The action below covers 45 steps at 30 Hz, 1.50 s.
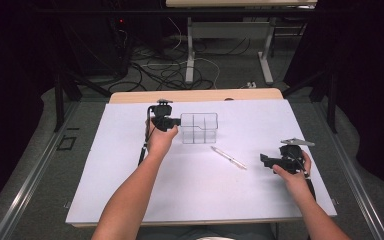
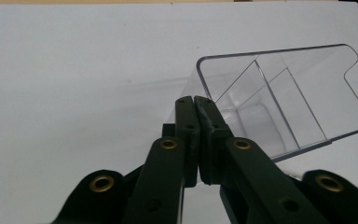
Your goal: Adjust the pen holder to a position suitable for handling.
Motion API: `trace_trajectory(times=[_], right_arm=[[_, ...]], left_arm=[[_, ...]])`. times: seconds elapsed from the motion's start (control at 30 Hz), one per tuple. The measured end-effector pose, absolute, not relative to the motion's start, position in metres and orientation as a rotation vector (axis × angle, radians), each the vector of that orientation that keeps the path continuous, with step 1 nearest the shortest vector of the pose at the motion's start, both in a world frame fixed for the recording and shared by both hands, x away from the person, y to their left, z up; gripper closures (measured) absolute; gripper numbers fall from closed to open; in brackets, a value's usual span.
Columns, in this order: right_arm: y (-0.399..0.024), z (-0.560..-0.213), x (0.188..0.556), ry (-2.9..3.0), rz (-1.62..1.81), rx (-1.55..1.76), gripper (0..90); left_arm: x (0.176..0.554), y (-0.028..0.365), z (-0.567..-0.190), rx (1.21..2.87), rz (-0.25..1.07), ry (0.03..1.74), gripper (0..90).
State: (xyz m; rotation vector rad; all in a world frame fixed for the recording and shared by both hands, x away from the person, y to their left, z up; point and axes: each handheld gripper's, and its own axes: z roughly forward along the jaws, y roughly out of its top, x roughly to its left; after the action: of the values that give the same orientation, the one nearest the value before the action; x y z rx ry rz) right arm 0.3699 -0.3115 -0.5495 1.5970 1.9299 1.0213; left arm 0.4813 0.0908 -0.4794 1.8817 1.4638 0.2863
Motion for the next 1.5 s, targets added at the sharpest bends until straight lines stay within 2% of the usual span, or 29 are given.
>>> trace_trajectory(times=[0.27, 0.43, 0.67, 0.77, 0.87, 1.13, 1.5], right_arm=[[-0.315, -0.55, 0.369, 1.916, 1.02, 1.611, 10.6], [-0.315, -0.55, 0.368, 1.917, 1.022, 1.608, 12.9], [-0.314, -0.549, 0.367, 1.91, 1.03, 1.609, 14.6], [-0.314, -0.549, 0.367, 1.909, 1.03, 1.61, 14.8], [-0.314, -0.55, 0.367, 1.913, 1.024, 1.606, 14.8], [-0.313, -0.549, 0.366, 1.904, 1.027, 1.606, 15.1], [-0.314, -0.549, 0.365, 1.898, 1.017, 1.608, 15.1]], left_arm=[[0.476, 0.095, -0.474, 1.884, 0.283, 1.429, 84.6], [0.47, 0.098, -0.472, 1.879, 0.337, 1.395, 77.7], [0.464, 0.105, -0.474, 1.851, 0.324, 1.391, 70.3], [0.459, 0.109, -0.475, 1.807, 0.353, 1.388, 63.1], [0.454, 0.113, -0.476, 1.79, 0.36, 1.379, 60.0], [0.439, 0.122, -0.481, 1.818, 0.391, 1.294, 43.4], [0.408, 0.141, -0.49, 1.831, 0.429, 1.185, 33.8]])
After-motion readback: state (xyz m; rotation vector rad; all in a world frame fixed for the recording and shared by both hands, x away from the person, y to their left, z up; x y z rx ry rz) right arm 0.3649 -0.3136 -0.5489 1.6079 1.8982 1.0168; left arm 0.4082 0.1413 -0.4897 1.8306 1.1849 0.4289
